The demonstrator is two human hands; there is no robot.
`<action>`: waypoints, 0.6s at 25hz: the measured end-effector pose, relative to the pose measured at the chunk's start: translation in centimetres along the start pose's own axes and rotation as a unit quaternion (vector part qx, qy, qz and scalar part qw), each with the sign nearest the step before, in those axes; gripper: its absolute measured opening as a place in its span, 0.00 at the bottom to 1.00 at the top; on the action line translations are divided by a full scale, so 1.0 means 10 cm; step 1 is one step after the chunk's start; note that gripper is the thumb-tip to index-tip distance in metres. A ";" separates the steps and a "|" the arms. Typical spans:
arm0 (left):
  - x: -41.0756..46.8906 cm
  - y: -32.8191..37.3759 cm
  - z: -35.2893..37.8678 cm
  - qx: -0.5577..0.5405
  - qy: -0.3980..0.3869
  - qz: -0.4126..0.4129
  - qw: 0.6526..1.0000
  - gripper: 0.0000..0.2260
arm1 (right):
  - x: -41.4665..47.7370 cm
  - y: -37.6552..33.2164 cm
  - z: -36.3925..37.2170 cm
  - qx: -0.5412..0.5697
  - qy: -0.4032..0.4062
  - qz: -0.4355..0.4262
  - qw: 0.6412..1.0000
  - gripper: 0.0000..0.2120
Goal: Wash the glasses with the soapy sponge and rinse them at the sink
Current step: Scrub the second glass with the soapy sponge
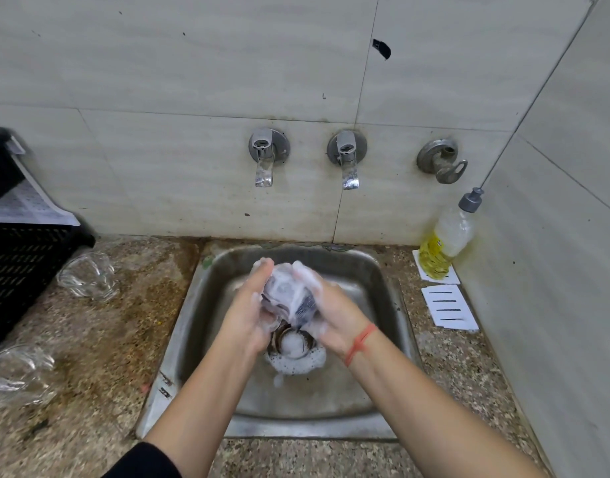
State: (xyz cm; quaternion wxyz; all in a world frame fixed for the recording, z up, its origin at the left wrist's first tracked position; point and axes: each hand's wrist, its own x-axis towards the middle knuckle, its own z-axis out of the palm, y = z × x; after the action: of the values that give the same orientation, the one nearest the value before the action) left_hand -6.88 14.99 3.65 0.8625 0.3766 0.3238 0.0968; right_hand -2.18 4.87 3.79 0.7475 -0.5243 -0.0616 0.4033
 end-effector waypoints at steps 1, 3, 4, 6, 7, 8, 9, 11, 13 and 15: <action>0.00 -0.01 0.01 0.011 -0.019 0.031 0.999 0.17 | 0.01 -0.03 0.01 0.071 -0.009 0.025 0.997 0.16; 0.01 0.03 0.03 0.026 -0.032 0.052 0.998 0.17 | -0.02 -0.02 0.03 -0.038 0.036 -0.045 0.998 0.10; 0.04 0.05 0.04 0.014 -0.030 0.032 0.999 0.15 | -0.04 -0.01 0.05 -0.185 0.079 -0.110 0.973 0.03; 0.02 0.10 0.11 -0.026 -0.022 -0.041 0.999 0.15 | -0.05 0.12 0.10 -0.423 0.145 -0.183 0.875 0.19; 0.01 0.11 0.13 -0.045 -0.021 -0.051 0.997 0.15 | -0.06 0.18 0.09 -0.424 0.151 -0.193 0.872 0.20; 0.01 0.12 0.14 -0.053 -0.024 -0.036 0.998 0.14 | -0.03 0.21 0.08 -0.297 0.146 -0.191 0.924 0.17; 0.03 0.10 0.13 -0.050 -0.026 -0.005 0.998 0.11 | 0.02 0.17 0.08 -0.136 0.104 -0.136 0.976 0.14; 0.03 0.08 0.10 -0.049 -0.042 0.051 0.997 0.06 | 0.05 0.10 0.09 0.136 0.017 0.005 0.990 0.18; 0.03 0.07 0.07 -0.062 -0.051 0.055 0.995 0.14 | 0.05 0.08 0.11 0.056 0.047 -0.018 0.997 0.14; 0.04 0.09 0.14 -0.101 -0.045 -0.002 0.994 0.09 | 0.01 0.07 0.12 -0.298 0.145 -0.152 0.931 0.12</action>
State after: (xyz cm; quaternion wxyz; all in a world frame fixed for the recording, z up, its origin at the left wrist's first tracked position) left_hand -5.65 14.96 4.79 0.9100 0.2910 0.2741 0.1100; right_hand -3.09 5.85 3.73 0.6102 -0.7599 -0.1484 0.1678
